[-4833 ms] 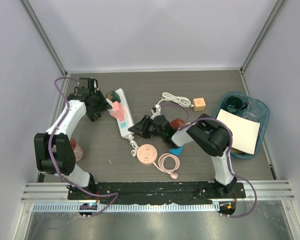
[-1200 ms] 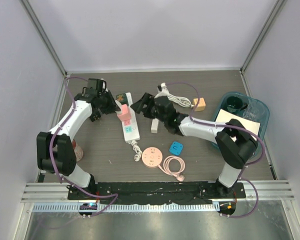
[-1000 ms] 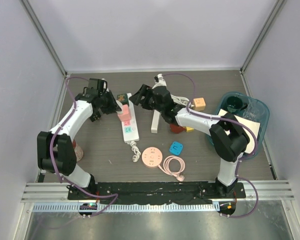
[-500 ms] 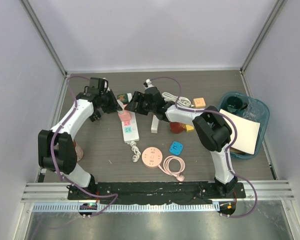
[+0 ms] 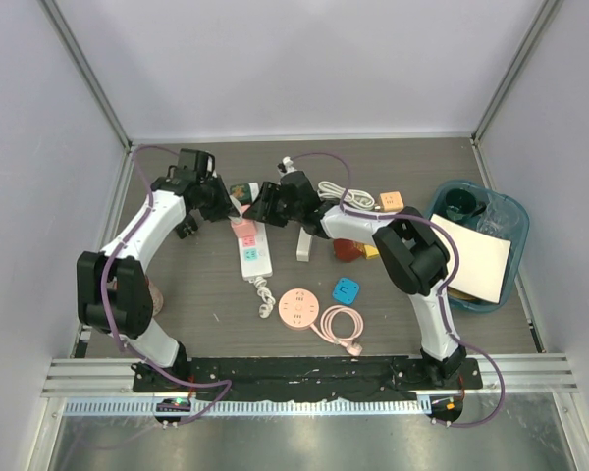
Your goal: Pull the plug off the socket
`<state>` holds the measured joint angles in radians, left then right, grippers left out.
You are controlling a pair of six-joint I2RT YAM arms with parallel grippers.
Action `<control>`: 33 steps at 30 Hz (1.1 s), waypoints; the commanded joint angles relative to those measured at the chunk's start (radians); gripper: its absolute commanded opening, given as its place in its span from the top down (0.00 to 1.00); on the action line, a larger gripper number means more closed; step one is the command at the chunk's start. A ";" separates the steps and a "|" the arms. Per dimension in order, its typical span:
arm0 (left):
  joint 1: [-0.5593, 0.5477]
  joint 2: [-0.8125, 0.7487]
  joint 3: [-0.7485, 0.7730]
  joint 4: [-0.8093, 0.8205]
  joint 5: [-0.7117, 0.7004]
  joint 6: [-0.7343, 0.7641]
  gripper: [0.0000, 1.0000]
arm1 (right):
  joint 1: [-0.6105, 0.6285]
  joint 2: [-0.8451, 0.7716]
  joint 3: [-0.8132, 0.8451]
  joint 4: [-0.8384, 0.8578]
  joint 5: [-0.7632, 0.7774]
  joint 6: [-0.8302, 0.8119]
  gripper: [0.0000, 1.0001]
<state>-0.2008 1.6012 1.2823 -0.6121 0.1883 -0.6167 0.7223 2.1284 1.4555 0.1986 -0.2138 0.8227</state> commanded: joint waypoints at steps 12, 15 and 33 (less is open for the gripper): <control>-0.011 -0.017 0.172 -0.063 -0.006 0.026 1.00 | 0.043 0.103 0.023 -0.309 0.211 -0.134 0.48; -0.011 -0.020 0.184 -0.069 -0.007 0.034 1.00 | 0.045 0.113 0.019 -0.330 0.254 -0.142 0.49; 0.031 -0.049 0.186 -0.170 -0.349 0.055 0.99 | 0.045 -0.068 -0.004 -0.134 0.120 -0.097 0.43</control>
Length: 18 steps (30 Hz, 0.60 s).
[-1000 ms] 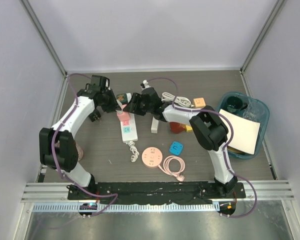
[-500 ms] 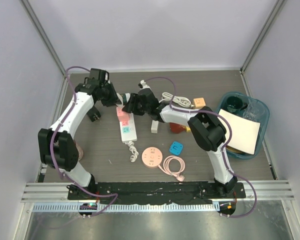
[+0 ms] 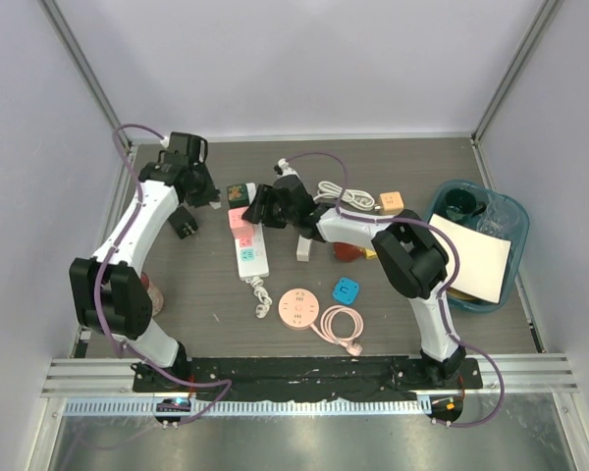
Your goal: Pull the plug off the socket
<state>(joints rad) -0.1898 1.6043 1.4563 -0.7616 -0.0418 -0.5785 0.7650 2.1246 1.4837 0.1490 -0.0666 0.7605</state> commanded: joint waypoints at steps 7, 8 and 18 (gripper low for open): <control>0.029 -0.032 -0.092 -0.080 -0.116 -0.007 0.98 | 0.002 -0.192 -0.117 0.021 -0.088 -0.007 0.29; 0.029 -0.033 -0.118 -0.087 -0.090 -0.004 0.98 | 0.002 -0.209 -0.137 0.033 -0.088 -0.003 0.28; 0.030 -0.063 -0.280 -0.143 -0.184 -0.073 0.75 | -0.001 -0.368 -0.322 0.121 -0.079 0.030 0.22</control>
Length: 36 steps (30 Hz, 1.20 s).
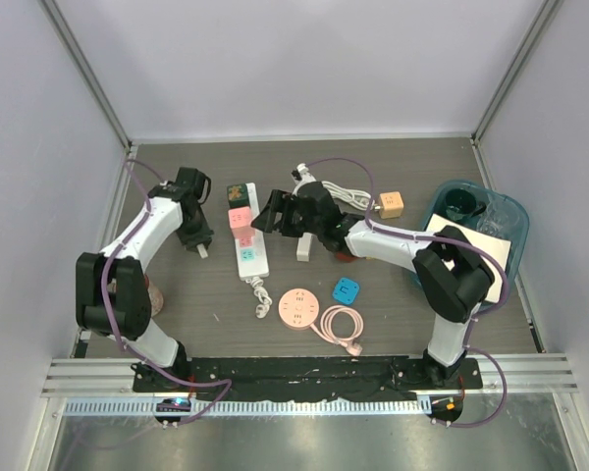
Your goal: Pull the plug off the socket
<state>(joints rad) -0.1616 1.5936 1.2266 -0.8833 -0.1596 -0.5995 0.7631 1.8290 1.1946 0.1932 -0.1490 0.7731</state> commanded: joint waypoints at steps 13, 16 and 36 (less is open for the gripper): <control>-0.047 -0.115 0.045 -0.025 -0.158 -0.036 0.23 | 0.001 -0.149 -0.128 0.041 0.039 -0.014 0.22; -0.117 -0.124 0.108 0.041 -0.192 0.010 0.13 | -0.001 -0.165 -0.153 0.048 0.048 -0.017 0.22; -0.202 0.218 0.321 0.110 -0.024 0.204 0.11 | -0.004 -0.211 -0.210 0.035 0.075 -0.043 0.22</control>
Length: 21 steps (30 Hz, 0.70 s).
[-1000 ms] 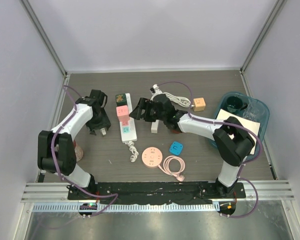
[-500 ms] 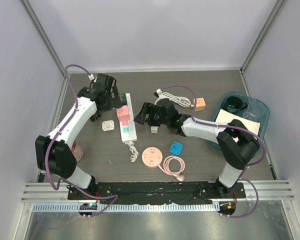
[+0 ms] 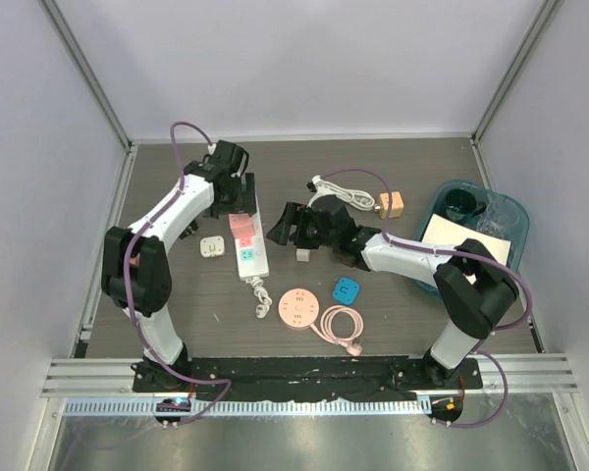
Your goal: Pull the plug off the socket
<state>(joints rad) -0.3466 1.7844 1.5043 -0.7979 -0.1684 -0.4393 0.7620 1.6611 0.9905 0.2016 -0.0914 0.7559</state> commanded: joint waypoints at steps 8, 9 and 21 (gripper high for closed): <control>-0.017 0.087 0.040 0.040 -0.008 0.044 0.22 | -0.006 -0.037 -0.012 0.019 0.044 -0.035 0.22; -0.019 0.087 0.037 0.046 -0.005 0.044 0.28 | -0.006 -0.032 -0.010 0.021 0.044 -0.035 0.22; -0.017 0.044 0.020 0.032 0.070 0.039 1.00 | -0.006 0.213 0.143 0.039 -0.014 -0.004 0.22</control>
<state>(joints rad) -0.3660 1.8744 1.5291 -0.7799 -0.1486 -0.3939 0.7570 1.8027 1.0542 0.2039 -0.0814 0.7399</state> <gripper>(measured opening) 0.556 0.775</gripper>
